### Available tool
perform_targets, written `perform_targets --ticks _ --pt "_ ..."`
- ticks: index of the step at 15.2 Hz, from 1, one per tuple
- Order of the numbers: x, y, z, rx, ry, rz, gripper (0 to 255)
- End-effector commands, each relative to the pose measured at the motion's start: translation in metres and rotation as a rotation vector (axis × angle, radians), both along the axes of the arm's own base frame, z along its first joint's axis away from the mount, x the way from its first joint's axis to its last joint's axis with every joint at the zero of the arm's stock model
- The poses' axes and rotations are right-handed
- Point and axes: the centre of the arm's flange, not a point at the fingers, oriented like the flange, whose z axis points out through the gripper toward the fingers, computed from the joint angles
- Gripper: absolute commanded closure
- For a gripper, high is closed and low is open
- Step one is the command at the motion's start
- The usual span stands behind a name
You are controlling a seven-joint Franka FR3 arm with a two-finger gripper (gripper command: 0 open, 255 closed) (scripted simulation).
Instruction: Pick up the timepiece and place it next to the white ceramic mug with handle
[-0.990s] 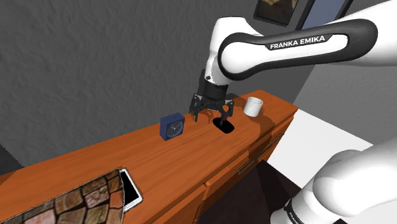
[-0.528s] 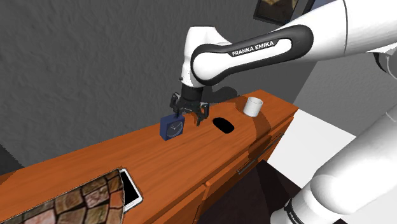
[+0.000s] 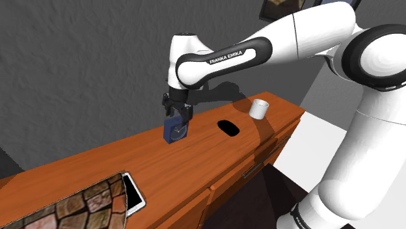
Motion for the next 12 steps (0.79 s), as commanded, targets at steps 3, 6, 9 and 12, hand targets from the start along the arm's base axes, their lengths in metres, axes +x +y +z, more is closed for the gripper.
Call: perform_targets --ticks 3,6,9,12 --pt "0.005 -0.001 -0.021 -0.001 -0.002 -0.019 0" --pt "0.005 -0.001 -0.037 -0.001 -0.002 -0.019 0" --pt "0.005 -0.001 -0.04 -0.001 -0.002 -0.019 0" --pt "0.005 -0.001 -0.04 -0.001 -0.002 -0.019 0"
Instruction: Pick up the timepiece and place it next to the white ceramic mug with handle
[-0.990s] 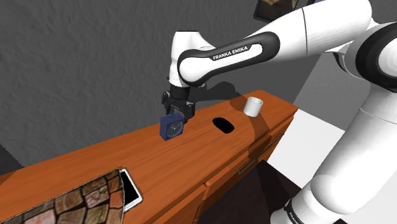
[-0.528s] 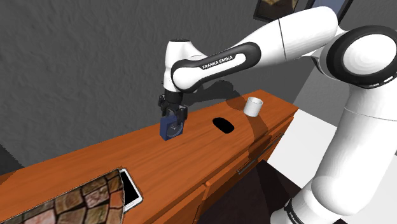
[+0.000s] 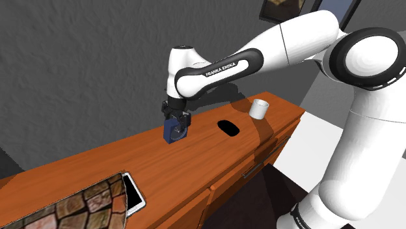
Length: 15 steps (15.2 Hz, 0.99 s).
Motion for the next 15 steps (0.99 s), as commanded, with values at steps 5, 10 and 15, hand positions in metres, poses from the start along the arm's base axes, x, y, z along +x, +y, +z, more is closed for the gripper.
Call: perform_targets --ticks 5,10,15 --pt "0.0 0.0 0.0 0.0 0.0 0.0 255" --pt "0.0 0.0 0.0 0.0 0.0 0.0 255" --pt "0.0 0.0 0.016 0.0 0.0 0.0 255"
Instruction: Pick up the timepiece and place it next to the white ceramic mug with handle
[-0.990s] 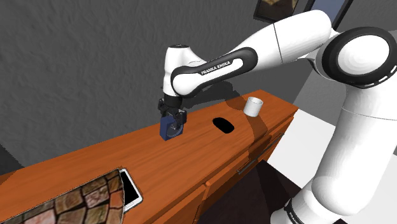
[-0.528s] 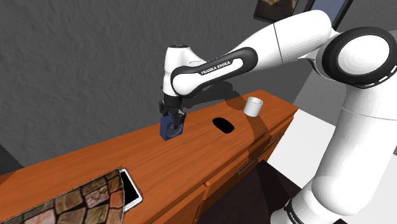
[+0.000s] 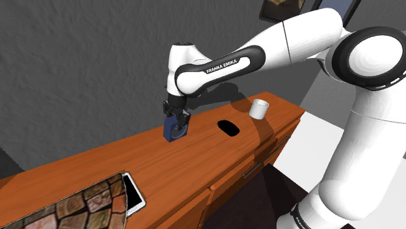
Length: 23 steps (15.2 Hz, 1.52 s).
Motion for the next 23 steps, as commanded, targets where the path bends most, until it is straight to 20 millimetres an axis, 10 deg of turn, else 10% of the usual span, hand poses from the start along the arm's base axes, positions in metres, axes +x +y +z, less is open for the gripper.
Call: perform_targets --ticks 1,23 --pt "0.0 0.0 0.01 0.0 0.0 0.0 255" --pt "0.0 0.0 0.127 0.0 0.0 0.0 255"
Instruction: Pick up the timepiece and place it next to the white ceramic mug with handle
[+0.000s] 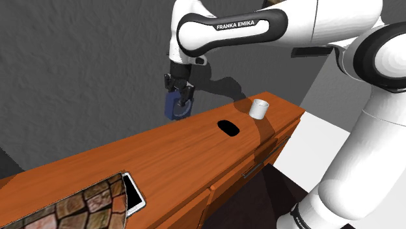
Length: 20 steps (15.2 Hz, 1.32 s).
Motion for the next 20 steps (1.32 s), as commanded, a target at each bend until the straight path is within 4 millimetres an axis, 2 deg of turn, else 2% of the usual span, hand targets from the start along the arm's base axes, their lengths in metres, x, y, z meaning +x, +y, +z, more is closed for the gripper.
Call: perform_targets --ticks 1,8,20 --pt "0.0 0.0 0.011 0.0 0.0 0.0 255" --pt "0.0 0.0 0.047 0.0 0.0 0.0 255" --pt "-0.005 -0.158 0.047 0.0 0.0 0.0 255"
